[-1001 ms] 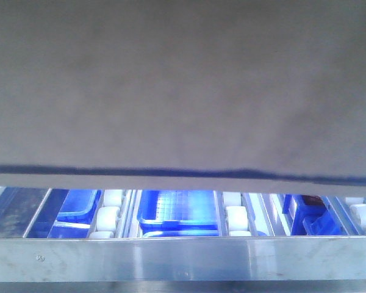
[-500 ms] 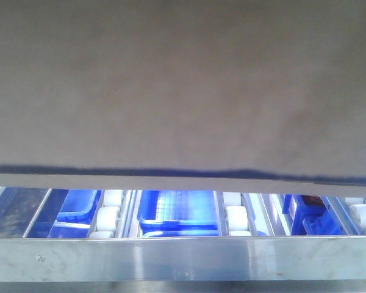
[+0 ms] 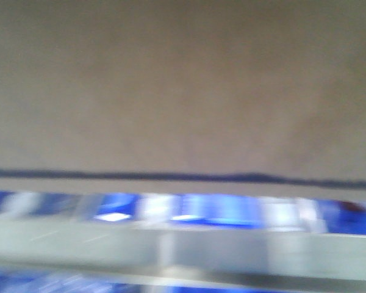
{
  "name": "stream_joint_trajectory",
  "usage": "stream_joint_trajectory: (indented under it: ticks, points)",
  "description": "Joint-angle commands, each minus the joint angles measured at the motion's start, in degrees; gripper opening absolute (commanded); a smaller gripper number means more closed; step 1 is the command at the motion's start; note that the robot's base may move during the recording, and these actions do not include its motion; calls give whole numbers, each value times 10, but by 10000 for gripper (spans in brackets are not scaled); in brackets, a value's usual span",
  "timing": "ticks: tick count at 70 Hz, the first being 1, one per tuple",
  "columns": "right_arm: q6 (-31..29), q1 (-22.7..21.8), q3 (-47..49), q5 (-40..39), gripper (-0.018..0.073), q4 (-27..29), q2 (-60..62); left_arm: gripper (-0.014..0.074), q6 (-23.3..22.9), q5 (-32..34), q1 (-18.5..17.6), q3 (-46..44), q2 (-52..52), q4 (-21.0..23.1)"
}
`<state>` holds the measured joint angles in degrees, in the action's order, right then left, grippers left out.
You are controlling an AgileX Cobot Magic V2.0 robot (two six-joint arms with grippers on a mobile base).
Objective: Grab box from left shelf to table start
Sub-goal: 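Lift the box off the roller shelf with both grippers, then pull the held box back away from the shelf with both grippers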
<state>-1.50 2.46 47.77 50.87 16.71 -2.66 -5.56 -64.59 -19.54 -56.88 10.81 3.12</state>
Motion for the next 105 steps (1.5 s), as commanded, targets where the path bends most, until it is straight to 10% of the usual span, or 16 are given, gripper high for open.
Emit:
stream_joint_trajectory:
  ticks: [1,18,105]
  points:
    - [-9,-4,12,-78,59,-59,-12,-92,-9,78,-27,-5,5,6]
    - [-9,-4,12,-78,59,-59,-12,-92,-9,78,-75,58,5,6]
    - [-9,-4,12,-78,59,-59,-12,-92,-9,78,-75,169,5,7]
